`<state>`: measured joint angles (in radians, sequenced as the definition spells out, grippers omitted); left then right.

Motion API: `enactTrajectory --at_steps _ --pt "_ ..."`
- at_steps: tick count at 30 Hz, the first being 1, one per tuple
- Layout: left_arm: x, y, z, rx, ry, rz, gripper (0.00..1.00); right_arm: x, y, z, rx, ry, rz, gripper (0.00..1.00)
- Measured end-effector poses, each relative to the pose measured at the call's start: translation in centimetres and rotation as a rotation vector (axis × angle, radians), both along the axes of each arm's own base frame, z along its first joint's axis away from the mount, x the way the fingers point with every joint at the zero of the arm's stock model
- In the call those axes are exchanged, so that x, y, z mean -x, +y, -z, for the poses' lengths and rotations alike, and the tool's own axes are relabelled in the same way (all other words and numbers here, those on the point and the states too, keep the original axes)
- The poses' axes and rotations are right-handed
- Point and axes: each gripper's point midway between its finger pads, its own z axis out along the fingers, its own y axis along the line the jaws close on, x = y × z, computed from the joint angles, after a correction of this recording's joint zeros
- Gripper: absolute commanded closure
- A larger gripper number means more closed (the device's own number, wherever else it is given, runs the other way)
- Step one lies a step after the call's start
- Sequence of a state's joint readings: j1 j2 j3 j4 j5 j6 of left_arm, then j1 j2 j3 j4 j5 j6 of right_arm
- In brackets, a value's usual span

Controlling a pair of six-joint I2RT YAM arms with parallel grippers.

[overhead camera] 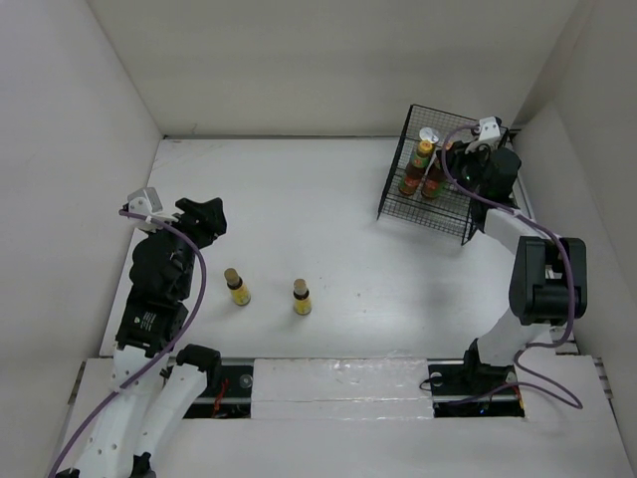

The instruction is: Organize the condiment bottles

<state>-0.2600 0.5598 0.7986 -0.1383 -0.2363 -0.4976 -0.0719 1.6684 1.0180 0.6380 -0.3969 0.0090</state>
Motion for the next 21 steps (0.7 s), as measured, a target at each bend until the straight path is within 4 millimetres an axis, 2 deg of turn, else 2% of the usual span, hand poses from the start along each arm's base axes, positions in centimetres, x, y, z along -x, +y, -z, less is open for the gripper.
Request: enactTrajectory --at_steps 3,6,9,13,15,16,18,19,21 --pt "0.0 0.0 0.0 0.000 0.000 0.000 0.39 -0.1 -0.2 0.0 0.005 -0.006 0.015 0.45" --pt "0.0 0.0 0.0 0.000 0.000 0.000 0.39 0.0 -0.4 -0.8 0.008 -0.039 0.030 0.29" --pt "0.0 0.0 0.0 0.000 0.000 0.002 0.39 0.4 -0.6 -2.2 0.013 -0.068 0.042 0.19" --pt "0.0 -0.1 0.0 0.000 0.000 0.005 0.39 1.8 -0.4 -5.7 0.025 -0.125 0.054 0.18" --pt "0.0 -0.1 0.0 0.001 0.000 0.006 0.39 2.9 0.4 -7.9 0.032 -0.164 0.043 0.29" --pt "0.0 -0.1 0.0 0.000 0.000 0.008 0.39 3.7 1.5 -9.0 0.036 -0.182 0.027 0.60" --pt "0.0 -0.2 0.0 0.000 0.001 0.012 0.39 5.3 4.3 -11.0 0.041 -0.219 -0.029 0.92" --pt "0.0 -0.3 0.0 0.000 0.002 0.016 0.39 6.2 6.3 -11.7 0.046 -0.233 -0.072 0.99" --pt "-0.1 -0.4 0.1 0.000 0.005 0.021 0.39 8.5 11.6 -12.5 0.053 -0.250 -0.197 0.99"
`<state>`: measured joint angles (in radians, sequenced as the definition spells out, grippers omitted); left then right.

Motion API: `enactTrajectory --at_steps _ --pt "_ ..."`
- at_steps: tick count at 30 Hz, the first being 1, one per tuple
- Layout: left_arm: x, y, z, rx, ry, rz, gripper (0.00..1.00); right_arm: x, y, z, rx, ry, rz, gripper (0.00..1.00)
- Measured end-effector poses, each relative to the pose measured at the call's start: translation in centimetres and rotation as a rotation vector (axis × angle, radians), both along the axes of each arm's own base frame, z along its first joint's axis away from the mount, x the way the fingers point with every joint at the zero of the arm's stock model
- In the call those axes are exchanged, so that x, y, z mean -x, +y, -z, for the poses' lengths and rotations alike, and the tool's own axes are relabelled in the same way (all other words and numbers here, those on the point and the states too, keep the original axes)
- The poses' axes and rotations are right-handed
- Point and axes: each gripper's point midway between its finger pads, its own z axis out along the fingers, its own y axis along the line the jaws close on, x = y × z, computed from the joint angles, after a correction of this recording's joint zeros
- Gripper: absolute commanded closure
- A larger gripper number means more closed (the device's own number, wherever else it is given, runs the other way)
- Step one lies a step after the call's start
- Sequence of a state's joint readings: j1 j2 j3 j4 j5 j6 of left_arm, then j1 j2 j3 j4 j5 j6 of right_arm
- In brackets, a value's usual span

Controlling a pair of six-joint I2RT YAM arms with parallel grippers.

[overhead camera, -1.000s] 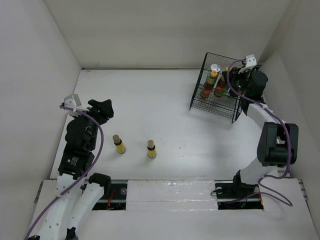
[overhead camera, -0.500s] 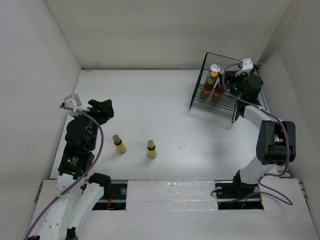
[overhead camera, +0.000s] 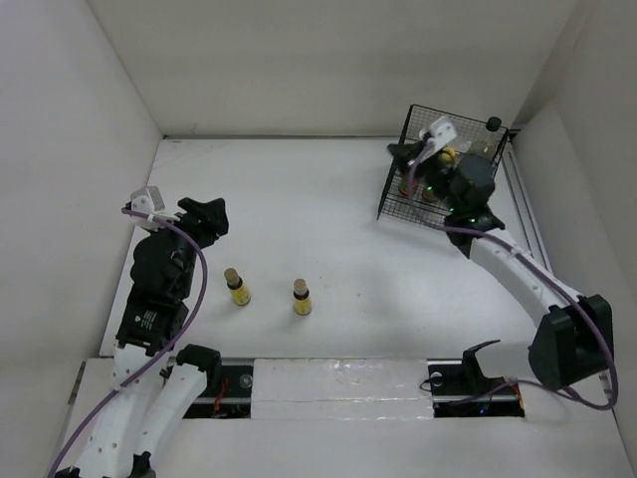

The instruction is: Organize the condiment bottles

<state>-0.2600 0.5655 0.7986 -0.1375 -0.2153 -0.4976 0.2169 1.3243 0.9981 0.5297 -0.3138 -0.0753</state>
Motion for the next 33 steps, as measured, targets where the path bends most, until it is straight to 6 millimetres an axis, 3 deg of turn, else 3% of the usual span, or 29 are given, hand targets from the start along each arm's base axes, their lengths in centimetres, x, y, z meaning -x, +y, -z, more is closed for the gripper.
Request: enactTrajectory --at_steps 1,2,3,6,10,13,17,22,25,29,30,33 --pt "0.0 0.0 0.0 0.000 0.001 0.002 0.39 1.4 3.1 0.2 0.021 0.003 -0.079 0.93" --pt "0.0 -0.1 0.0 0.000 0.002 0.003 0.39 3.1 6.3 0.7 0.046 0.014 -0.167 0.69" --pt "0.0 -0.1 0.1 0.000 0.002 0.005 0.39 4.9 9.2 1.6 0.074 0.030 -0.248 0.55" --pt "0.0 -0.1 0.0 0.000 0.002 0.006 0.39 11.1 15.6 5.5 0.170 0.095 -0.483 0.21" --pt "0.0 -0.2 0.0 0.000 0.001 0.010 0.39 18.6 19.5 10.4 0.276 0.178 -0.719 0.11" --pt "0.0 -0.3 -0.1 0.001 -0.002 0.017 0.39 22.3 20.8 12.8 0.326 0.219 -0.841 0.06" --pt "0.0 -0.4 -0.2 0.003 -0.006 0.024 0.39 25.1 22.4 15.1 0.373 0.253 -0.951 0.06" --pt "0.2 -0.4 -0.3 0.004 -0.013 0.025 0.39 26.6 23.9 19.1 0.430 0.331 -1.034 0.10" --pt "0.3 -0.4 -0.5 0.006 -0.020 0.025 0.39 26.6 24.4 20.7 0.440 0.359 -1.046 0.23" --pt "0.4 -0.3 -0.8 0.009 -0.030 0.025 0.39 26.3 25.4 20.5 0.399 0.341 -1.066 0.42" --pt "0.4 -0.3 -0.8 0.009 -0.032 0.025 0.39 26.1 25.7 20.4 0.386 0.335 -1.071 0.52" --pt "0.4 -0.3 -0.8 0.010 -0.032 0.025 0.39 25.7 26.3 20.3 0.343 0.333 -1.078 0.71"
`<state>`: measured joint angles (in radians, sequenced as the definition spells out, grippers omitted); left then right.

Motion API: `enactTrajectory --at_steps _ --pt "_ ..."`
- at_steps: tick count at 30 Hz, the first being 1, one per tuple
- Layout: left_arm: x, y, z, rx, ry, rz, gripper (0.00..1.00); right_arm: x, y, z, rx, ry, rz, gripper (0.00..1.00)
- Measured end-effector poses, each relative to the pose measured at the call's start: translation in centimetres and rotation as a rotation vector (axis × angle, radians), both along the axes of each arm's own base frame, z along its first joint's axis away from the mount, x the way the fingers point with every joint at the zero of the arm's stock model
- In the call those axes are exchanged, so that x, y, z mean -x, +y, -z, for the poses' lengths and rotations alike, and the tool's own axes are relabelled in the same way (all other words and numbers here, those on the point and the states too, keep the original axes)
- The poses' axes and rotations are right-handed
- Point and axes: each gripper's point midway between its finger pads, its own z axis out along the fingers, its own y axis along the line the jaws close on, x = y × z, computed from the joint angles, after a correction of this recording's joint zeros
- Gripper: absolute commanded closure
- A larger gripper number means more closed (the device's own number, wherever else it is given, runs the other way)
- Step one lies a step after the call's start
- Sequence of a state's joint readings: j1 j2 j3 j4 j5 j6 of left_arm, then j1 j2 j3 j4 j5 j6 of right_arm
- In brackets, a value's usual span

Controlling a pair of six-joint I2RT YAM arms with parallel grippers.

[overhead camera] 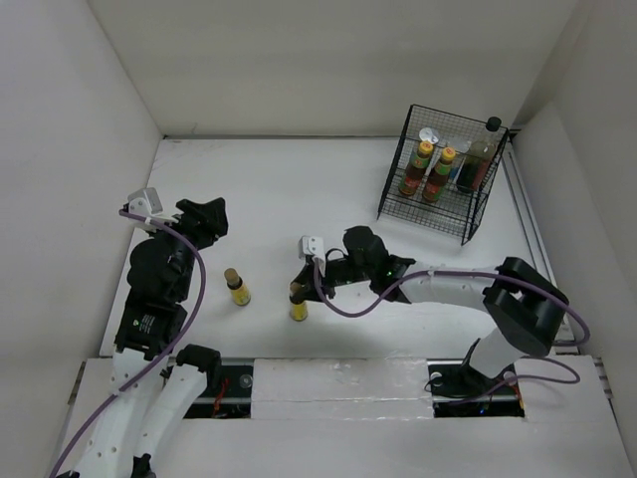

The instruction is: Organize the condiment bottles

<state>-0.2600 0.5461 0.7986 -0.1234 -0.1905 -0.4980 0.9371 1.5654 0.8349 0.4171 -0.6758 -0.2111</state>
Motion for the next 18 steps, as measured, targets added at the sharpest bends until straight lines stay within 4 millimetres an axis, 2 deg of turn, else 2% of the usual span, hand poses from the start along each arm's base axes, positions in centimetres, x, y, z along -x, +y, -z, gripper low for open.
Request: enactTrajectory --at_steps 1,5,7,9,11,14,15,18 --pt "0.0 0.0 0.0 0.000 0.000 0.000 0.39 0.0 0.2 -0.1 -0.011 0.012 -0.003 0.76" --pt "0.0 0.0 0.0 -0.001 0.001 0.000 0.39 -0.8 0.1 -0.4 -0.035 0.038 0.014 0.80" --pt "0.0 -0.1 0.0 0.000 0.001 0.004 0.39 -2.0 -0.6 -1.3 -0.049 0.037 0.057 0.84" --pt "0.0 -0.1 0.0 -0.001 0.001 0.007 0.39 -3.7 -2.2 -3.2 -0.077 0.008 0.130 0.84" --pt "0.0 -0.2 0.0 -0.001 0.001 0.008 0.39 -6.1 -4.9 -6.8 -0.124 -0.052 0.251 0.85" --pt "0.0 -0.3 0.0 -0.001 0.002 0.016 0.39 -10.0 -10.2 -14.0 -0.241 -0.202 0.496 0.85" --pt "0.0 -0.3 0.0 -0.001 0.002 0.019 0.39 -11.4 -12.7 -16.6 -0.279 -0.256 0.604 0.85" --pt "0.1 -0.4 0.0 0.000 0.001 0.025 0.39 -14.0 -19.5 -22.2 -0.353 -0.372 0.871 0.85"
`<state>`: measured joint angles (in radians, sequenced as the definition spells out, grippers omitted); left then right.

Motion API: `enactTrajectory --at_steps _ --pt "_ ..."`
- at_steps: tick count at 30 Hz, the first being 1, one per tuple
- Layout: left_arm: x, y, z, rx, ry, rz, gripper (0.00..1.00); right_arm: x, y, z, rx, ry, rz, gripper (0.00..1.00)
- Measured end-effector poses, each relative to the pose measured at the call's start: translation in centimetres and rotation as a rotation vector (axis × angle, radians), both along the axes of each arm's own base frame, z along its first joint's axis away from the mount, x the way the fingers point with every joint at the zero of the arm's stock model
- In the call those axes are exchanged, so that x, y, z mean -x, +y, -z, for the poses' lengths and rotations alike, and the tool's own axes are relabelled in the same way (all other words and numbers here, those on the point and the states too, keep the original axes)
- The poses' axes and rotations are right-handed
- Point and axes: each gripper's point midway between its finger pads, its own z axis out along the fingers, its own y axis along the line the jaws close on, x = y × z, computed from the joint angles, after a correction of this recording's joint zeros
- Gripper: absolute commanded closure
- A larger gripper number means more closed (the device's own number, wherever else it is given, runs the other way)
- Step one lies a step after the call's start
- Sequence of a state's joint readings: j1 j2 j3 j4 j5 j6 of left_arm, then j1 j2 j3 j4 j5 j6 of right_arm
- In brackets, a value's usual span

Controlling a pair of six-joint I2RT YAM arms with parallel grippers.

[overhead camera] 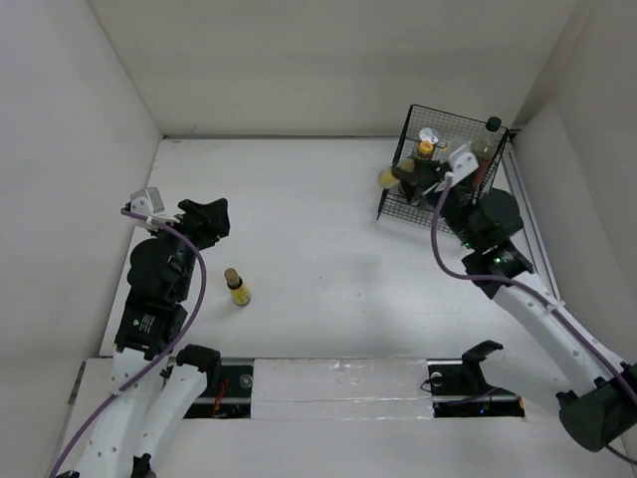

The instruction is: Organize the condiment bottles

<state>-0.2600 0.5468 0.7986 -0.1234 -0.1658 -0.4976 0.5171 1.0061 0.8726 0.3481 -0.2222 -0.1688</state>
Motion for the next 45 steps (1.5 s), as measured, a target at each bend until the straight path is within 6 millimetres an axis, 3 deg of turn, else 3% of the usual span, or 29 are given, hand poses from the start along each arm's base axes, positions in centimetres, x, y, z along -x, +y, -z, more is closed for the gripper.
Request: enactTrajectory --at_steps 3,5,11,16,22,28,35,45 --pt "0.0 -0.1 0.0 0.000 0.000 0.006 0.39 -2.2 -6.6 -2.6 -0.037 -0.037 0.253 0.85" --pt "0.0 -0.1 0.0 0.000 0.000 0.008 0.39 -3.7 -10.5 -2.5 -0.037 -0.024 0.396 0.85" --pt "-0.1 -0.2 0.2 -0.002 0.007 0.008 0.39 -7.1 -20.4 1.5 0.013 0.115 0.699 0.85" --pt "-0.1 -0.2 0.2 -0.002 0.008 0.009 0.39 -8.7 -25.1 3.4 0.023 0.198 0.800 0.85" --pt "-0.4 -0.2 0.5 -0.009 0.017 0.008 0.39 -11.1 -26.9 4.2 -0.005 0.215 0.791 0.86" --pt "-0.4 -0.2 0.5 -0.013 0.020 0.009 0.39 -13.2 -26.0 6.1 -0.026 0.243 0.717 0.86" --pt "-0.6 -0.3 0.7 -0.016 0.027 0.009 0.39 -14.1 -25.5 7.6 -0.053 0.251 0.684 0.86" --pt "-0.8 -0.3 1.0 -0.019 0.036 0.009 0.39 -15.7 -25.6 14.9 -0.056 0.400 0.681 0.86"
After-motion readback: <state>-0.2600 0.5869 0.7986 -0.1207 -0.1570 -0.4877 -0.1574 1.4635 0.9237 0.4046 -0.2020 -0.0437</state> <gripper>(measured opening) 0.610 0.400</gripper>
